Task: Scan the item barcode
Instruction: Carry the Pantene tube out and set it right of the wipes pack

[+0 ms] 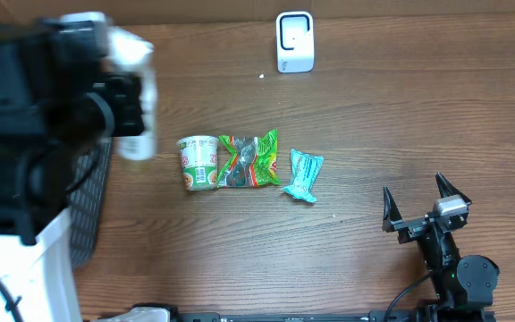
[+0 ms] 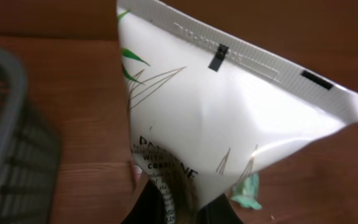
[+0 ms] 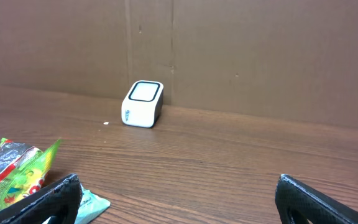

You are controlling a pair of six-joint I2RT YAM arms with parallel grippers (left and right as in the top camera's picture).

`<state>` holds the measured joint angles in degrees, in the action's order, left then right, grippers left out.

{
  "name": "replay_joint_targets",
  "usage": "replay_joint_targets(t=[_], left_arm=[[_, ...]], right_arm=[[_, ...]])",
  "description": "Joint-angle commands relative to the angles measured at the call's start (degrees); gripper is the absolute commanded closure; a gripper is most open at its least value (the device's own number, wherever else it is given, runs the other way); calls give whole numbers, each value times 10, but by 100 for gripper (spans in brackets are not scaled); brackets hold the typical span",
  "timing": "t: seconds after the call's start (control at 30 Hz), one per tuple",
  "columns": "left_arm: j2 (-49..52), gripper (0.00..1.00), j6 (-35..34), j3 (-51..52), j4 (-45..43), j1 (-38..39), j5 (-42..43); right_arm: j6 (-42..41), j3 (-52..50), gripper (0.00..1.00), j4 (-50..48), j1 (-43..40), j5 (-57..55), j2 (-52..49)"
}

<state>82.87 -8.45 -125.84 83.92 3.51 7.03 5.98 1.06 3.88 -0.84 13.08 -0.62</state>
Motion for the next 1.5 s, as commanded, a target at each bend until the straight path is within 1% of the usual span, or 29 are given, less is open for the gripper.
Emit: replay_joint_targets(t=[0.0,0.03,0.07,0.1,0.13,0.2,0.33,0.43,0.53,0.57,0.7,0.8,0.9,1.03,1.3,1.33,1.43,1.47], left_arm=[[36,96,-73,12,-8,98,-30],[57,96,-94,15,-12,129,-40],[67,96,-104,17,-16,143,-40],[99,96,-135,19,-30,175,-40],[135,96,-183,20,-43,206,-38],[182,96,-241,20,-61,239,-22],[259,96,-270,20,-105,282,24],[325,96,-316,20,-144,314,62],[381,96,-373,19,-168,335,66],[407,96,-402,19,-177,345,71],[452,96,-430,19,-200,363,96],[480,96,-466,20,-197,371,98],[499,96,-478,19,-198,375,98],[508,96,-466,19,-217,377,110],[508,96,-466,20,-244,381,104],[508,94,-466,20,-246,381,104],[509,77,-462,20,-249,382,103],[509,63,-457,20,-251,382,99]], right_arm=[[-3,-6,0,-4,1,-6,5],[-3,-6,0,-4,1,-6,5],[-3,-6,0,-4,1,-6,5],[-3,-6,0,-4,1,-6,5],[-3,-6,0,-4,1,-6,5],[-3,-6,0,-4,1,-6,5],[-3,-6,0,-4,1,-6,5],[-3,-6,0,-4,1,-6,5],[-3,-6,0,-4,1,-6,5],[-3,-6,0,-4,1,-6,5],[-3,-6,0,-4,1,-6,5],[-3,-6,0,-4,1,-6,5],[-3,-6,0,-4,1,-6,5],[-3,-6,0,-4,1,-6,5],[-3,-6,0,-4,1,-6,5],[-3,-6,0,-4,1,-6,5],[-3,-6,0,-4,1,-6,5],[-3,-6,0,-4,1,-6,5]])
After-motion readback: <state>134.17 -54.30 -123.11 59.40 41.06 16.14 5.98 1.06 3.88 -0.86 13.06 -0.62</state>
